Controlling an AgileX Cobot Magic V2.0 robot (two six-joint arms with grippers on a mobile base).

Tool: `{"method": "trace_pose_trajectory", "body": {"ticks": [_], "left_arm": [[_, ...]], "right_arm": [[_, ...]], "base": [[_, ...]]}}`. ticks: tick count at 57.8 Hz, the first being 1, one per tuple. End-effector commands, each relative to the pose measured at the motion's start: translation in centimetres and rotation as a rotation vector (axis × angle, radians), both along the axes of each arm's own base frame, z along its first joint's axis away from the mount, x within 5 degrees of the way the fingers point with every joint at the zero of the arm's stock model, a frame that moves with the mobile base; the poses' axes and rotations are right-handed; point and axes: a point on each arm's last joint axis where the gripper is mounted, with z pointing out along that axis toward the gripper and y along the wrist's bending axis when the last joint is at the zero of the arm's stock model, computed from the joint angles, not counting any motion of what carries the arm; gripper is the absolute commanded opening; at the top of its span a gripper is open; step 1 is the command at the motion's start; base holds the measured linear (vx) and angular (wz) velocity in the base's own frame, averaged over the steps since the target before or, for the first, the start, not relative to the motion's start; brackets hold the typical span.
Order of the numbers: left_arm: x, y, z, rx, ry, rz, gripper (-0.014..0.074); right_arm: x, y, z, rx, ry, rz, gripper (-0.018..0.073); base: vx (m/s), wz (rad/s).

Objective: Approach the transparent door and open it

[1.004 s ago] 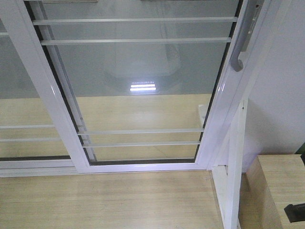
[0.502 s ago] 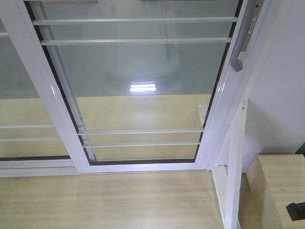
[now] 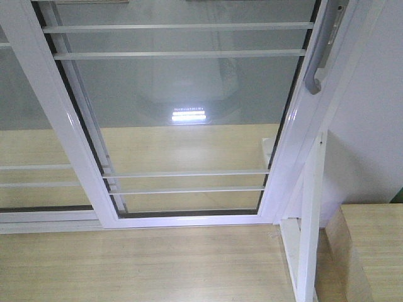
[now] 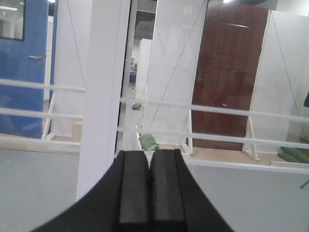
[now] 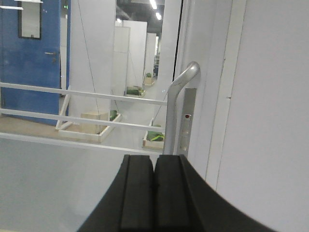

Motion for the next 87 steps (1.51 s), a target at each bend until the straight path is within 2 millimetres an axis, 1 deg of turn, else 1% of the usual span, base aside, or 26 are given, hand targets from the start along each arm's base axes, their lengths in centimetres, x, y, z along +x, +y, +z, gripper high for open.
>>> {"method": "trace_pose_trajectory", "body": {"ticks": [1, 5, 7, 9, 15, 19, 23, 30, 40, 46, 50, 58, 66, 70, 73, 79, 87], "left_arm": [[1.0, -0.1, 3.0, 0.024, -0.019, 0.001, 0.0004], [2.6, -0.1, 4.2, 0.026, 0.031, 0.000, 0.0004], [3.4, -0.2, 4.8, 0.028, 0.056, 0.000, 0.0004], [4.3, -0.2, 5.5, 0.029, 0.070, 0.000, 0.0004], [7.0, -0.3, 6.8, 0.033, 0.088, 0.003, 0.0004], [8.5, -0.3, 7.6, 0.030, 0.066, 0.006, 0.0004], [9.6, -0.4, 8.0, 0.028, 0.058, 0.007, 0.0004], [10.7, -0.4, 7.9, 0.030, 0.076, 0.008, 0.0006], [11.2, -0.5, 7.2, 0.032, 0.130, 0.006, 0.0043], [11.2, -0.5, 7.2, 0.034, 0.130, 0.006, 0.0092], [11.2, -0.5, 7.2, 0.034, 0.130, 0.006, 0.0142], [11.2, -0.5, 7.2, 0.036, 0.130, 0.006, 0.0271], [11.2, -0.5, 7.2, 0.035, 0.131, 0.006, 0.0419], [11.2, -0.5, 7.2, 0.032, 0.132, 0.006, 0.0474], [11.2, -0.5, 7.1, 0.032, 0.137, 0.006, 0.0503], [11.2, -0.5, 6.8, 0.029, 0.173, 0.003, 0.0522], [11.2, -0.5, 6.3, 0.029, 0.231, 0.000, 0.0522]], "right_arm": [[1.4, 0.1, 4.3, -0.015, -0.047, -0.012, 0.0000], [2.8, 0.3, 6.0, -0.017, -0.025, -0.011, 0.0000], [3.8, 0.4, 6.9, -0.020, -0.008, -0.011, 0.0000], [4.7, 0.5, 7.5, -0.022, 0.006, -0.011, 0.0000], [7.3, 0.8, 8.9, -0.024, 0.024, -0.012, 0.0000], [8.6, 1.0, 9.4, -0.023, 0.021, -0.014, 0.0000], [9.6, 1.1, 9.5, -0.021, 0.013, -0.015, 0.0000], [10.5, 1.2, 9.2, -0.022, 0.022, -0.016, 0.0001], [11.1, 1.3, 8.5, -0.025, 0.078, -0.014, 0.0032], [11.1, 1.3, 8.2, -0.029, 0.105, -0.013, 0.0083], [11.1, 1.3, 8.1, -0.033, 0.122, -0.012, 0.0131], [11.1, 1.3, 8.0, -0.034, 0.127, -0.012, 0.0293], [11.3, 1.3, 8.2, -0.031, 0.110, -0.013, 0.0476], [11.7, 1.3, 8.1, -0.029, 0.095, -0.014, 0.0531], [12.5, 1.4, 8.0, -0.027, 0.085, -0.016, 0.0557], [14.7, 1.6, 7.1, -0.016, 0.110, -0.022, 0.0554], [19.4, 1.1, 5.0, 0.033, 0.232, -0.067, 0.0535]], "base": [[0.00, 0.00], [0.00, 0.00], [0.00, 0.00], [0.00, 0.00], [0.00, 0.00], [0.00, 0.00], [0.00, 0.00], [0.00, 0.00], [0.00, 0.00], [0.00, 0.00], [0.00, 0.00], [0.00, 0.00], [0.00, 0.00], [0.00, 0.00], [0.00, 0.00], [0.00, 0.00], [0.00, 0.00]]}}
